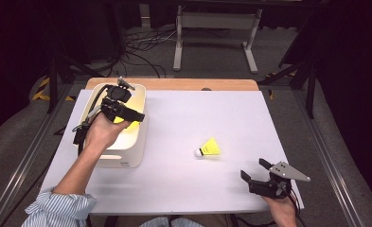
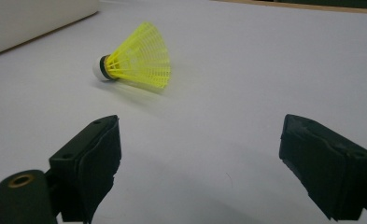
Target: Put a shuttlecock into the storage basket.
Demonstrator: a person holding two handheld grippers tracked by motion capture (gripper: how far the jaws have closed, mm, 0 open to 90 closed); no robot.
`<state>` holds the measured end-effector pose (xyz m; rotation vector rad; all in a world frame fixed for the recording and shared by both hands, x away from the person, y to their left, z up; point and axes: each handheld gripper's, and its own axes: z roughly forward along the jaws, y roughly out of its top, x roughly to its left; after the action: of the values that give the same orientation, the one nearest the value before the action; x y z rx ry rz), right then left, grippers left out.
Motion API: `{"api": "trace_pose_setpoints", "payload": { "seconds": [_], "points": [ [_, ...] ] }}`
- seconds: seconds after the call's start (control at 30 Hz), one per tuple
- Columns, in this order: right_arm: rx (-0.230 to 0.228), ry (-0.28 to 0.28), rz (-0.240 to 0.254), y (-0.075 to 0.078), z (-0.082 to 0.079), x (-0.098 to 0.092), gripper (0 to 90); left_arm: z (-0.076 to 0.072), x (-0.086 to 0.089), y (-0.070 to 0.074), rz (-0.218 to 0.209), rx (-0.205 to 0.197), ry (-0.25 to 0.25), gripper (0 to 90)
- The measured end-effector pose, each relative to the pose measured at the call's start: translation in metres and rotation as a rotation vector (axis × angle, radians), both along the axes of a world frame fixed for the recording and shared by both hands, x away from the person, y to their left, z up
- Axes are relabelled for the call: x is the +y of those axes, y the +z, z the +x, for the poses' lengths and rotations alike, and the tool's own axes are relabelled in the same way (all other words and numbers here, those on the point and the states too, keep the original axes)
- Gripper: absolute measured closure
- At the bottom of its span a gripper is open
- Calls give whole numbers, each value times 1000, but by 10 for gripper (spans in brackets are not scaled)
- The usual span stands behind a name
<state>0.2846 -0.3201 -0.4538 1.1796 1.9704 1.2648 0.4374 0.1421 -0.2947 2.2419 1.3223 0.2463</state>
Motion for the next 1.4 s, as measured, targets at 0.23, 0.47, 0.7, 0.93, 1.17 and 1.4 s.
{"api": "trace_pose_setpoints", "payload": {
  "seconds": [0.23,0.47,0.7,0.93,1.17,1.4],
  "points": [
    [0,1,0,0,0,0,134,-1,-6,1,-1,0,-16,406],
    [0,1,0,0,0,0,134,0,-12,2,-7,2,-29,406],
    [0,2,0,0,0,0,134,-1,-19,2,-7,-3,-47,407],
    [0,0,1,0,0,0,134,0,-26,2,-13,-6,-59,407],
    [0,-4,4,0,1,0,134,0,-36,1,-10,-2,-78,406],
    [4,-14,8,0,1,0,133,0,-44,0,-8,1,-100,405]
  ]
}}
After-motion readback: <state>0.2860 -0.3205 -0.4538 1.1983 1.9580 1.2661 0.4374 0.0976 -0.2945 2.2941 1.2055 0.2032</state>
